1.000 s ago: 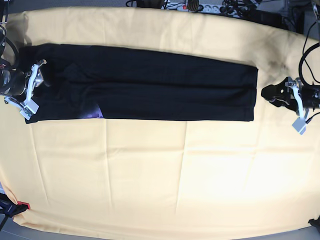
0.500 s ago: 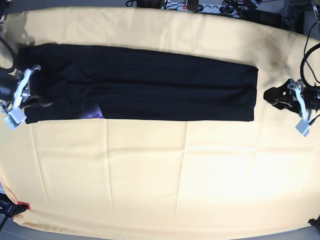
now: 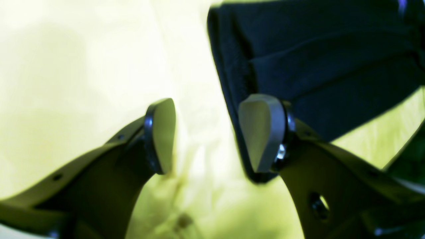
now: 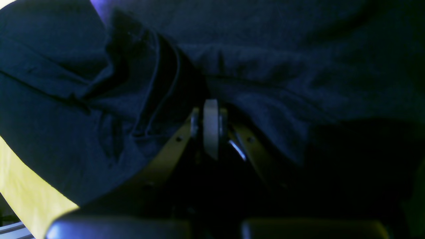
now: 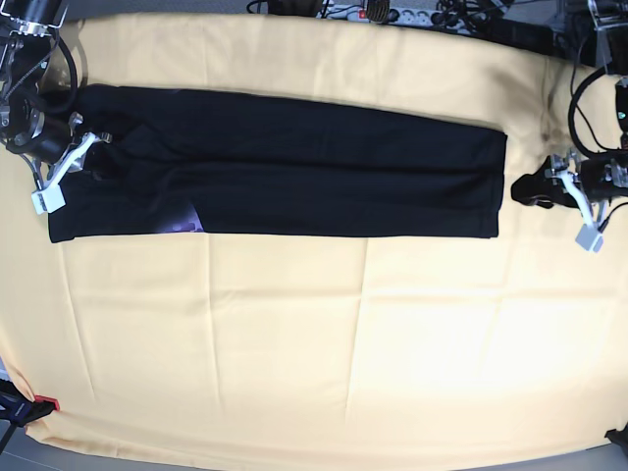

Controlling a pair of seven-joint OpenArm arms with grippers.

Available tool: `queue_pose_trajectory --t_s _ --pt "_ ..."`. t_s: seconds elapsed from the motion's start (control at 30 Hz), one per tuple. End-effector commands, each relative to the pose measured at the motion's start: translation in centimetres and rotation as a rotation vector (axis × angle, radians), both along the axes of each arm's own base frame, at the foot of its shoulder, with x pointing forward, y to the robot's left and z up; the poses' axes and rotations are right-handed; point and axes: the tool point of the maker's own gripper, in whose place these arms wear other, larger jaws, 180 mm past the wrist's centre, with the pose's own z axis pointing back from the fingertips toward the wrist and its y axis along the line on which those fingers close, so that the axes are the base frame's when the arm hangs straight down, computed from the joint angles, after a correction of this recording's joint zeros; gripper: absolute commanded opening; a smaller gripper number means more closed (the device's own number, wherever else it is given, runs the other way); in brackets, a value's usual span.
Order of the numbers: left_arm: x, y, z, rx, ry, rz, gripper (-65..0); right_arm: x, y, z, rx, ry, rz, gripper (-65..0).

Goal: Fold the T-shirt properly
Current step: 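Release and reposition both grippers at the ends of the folded strip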

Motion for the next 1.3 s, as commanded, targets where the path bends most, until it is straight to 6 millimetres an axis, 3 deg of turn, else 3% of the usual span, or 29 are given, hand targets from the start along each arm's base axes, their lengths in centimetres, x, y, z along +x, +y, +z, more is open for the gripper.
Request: queue_pose_trajectory --t_s 0.0,0.23,0.37,0.53,0.6,0.67,0.7,0.83,0.97,1.03,1.17,1.27 --pt "1.2 0.3 1.4 -0.003 -0.058 0.021 -28.6 0.3 -0.8 0.7 -0.026 -0.019 0.004 -65.0" --pt "0.3 -2.8 -2.6 -0.045 0.042 0.078 -28.6 0.2 -0.8 0.6 -0.029 -0.010 0.007 -65.0" --pt "-2.0 -5.8 -3.1 -0.177 0.115 0.007 -28.6 0.3 -0.8 0.7 -0.029 -0.012 0.007 -65.0" --pt "-3.3 -7.1 -2.7 -0.261 0.102 -0.043 -30.8 0.3 -0.8 0.7 -0.028 -0.013 0.007 -65.0" --pt "-2.7 -7.0 -2.3 -0.265 0.074 -0.024 -42.0 0.4 -0.6 0.9 -0.014 -0.020 0.007 -65.0" --pt "-1.8 -6.5 -2.1 -0.252 0.037 0.007 -62.0 0.6 -0.2 1.3 0.017 -0.035 0.007 -65.0" --pt "-1.2 -6.2 -2.0 -0.242 0.020 0.027 -65.0 0.7 0.0 1.5 0.031 -0.042 0.007 -65.0" --pt "0.7 -4.9 -1.8 -0.183 -0.018 0.100 -65.0 1.6 0.7 2.7 0.094 -0.088 0.007 -65.0" --pt "2.0 -4.6 -0.9 -0.165 -0.052 0.097 -65.0 2.9 1.2 4.2 0.134 -0.141 0.010 -41.8" --pt "2.2 -4.3 -0.6 -0.155 -0.057 0.095 -65.0 3.6 1.7 5.4 0.166 -0.175 0.022 -36.0" --pt "2.0 -2.4 -0.1 -0.099 -0.045 0.088 -65.0 4.2 3.0 7.8 0.205 -0.217 0.085 -36.1" --pt "1.9 -0.5 0.7 -0.042 -0.044 0.087 -65.0 4.3 3.4 8.2 0.196 -0.206 0.120 -36.1"
